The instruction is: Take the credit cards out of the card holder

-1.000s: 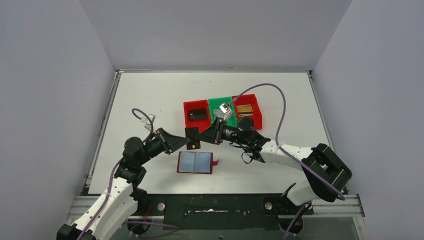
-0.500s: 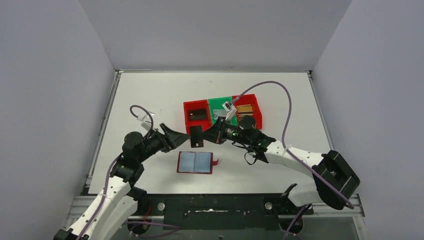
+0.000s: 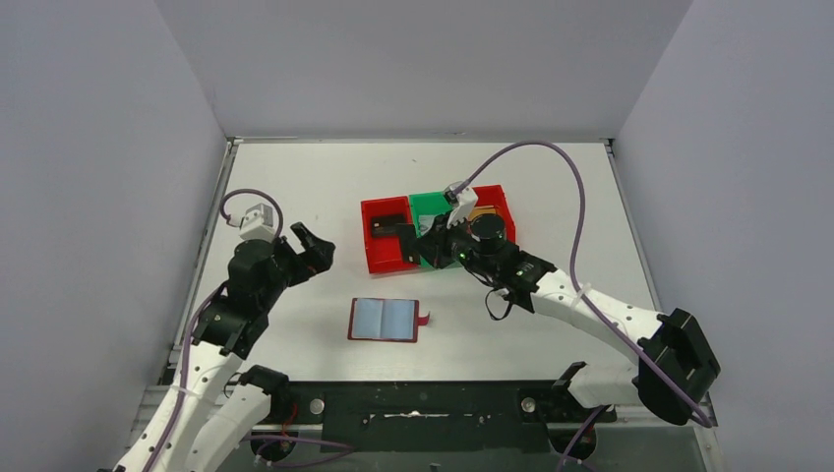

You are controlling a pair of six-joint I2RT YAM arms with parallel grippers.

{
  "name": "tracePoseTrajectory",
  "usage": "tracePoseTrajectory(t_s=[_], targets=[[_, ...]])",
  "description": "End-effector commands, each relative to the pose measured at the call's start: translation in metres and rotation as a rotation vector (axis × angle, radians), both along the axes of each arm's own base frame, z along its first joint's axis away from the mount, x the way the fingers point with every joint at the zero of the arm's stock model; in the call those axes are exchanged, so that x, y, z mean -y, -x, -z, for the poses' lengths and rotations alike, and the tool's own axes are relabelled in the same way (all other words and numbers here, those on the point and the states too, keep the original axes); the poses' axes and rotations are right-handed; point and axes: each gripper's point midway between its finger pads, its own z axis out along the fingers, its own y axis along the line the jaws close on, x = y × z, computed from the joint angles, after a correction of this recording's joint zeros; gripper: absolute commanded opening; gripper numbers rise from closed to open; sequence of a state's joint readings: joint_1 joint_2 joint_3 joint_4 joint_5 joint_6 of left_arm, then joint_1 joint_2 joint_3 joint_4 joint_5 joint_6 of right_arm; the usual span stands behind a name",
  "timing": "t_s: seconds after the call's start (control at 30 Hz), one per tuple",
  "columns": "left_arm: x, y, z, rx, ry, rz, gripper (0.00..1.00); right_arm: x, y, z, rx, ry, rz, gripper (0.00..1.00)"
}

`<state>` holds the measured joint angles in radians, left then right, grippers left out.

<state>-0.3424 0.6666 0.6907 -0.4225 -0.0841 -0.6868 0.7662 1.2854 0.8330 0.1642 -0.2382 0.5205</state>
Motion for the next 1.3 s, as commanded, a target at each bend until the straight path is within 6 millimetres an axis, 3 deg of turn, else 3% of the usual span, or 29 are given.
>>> tracePoseTrajectory(t_s=[0.0, 0.17, 0.3, 0.7, 1.0, 1.27], targets=[[-0.04, -0.01, 0.0, 0.003, -0.176, -0.147, 0.9, 0.013, -0.024, -0.042, 0.276, 0.09, 0.039, 0.0], [-0.074, -0.016, 0.008, -0.04, -0.32, -0.24, 0.91, 0.015, -0.039, -0.04, 0.4, 0.23, 0.021, 0.0], [-0.098, -0.019, 0.012, -0.021, -0.308, -0.333, 0.92, 0.006, -0.047, -0.024, 0.419, 0.362, -0.055, 0.0], [-0.111, -0.011, -0.008, 0.062, -0.298, -0.402, 0.93, -0.044, -0.074, 0.003, 0.652, 0.775, -0.247, 0.0], [-0.118, -0.006, -0.014, 0.084, -0.302, -0.435, 0.93, -0.055, -0.105, 0.048, 0.748, 1.015, -0.397, 0.0], [-0.119, -0.006, -0.015, 0.089, -0.304, -0.44, 0.93, -0.068, -0.124, 0.062, 0.814, 1.076, -0.48, 0.0]])
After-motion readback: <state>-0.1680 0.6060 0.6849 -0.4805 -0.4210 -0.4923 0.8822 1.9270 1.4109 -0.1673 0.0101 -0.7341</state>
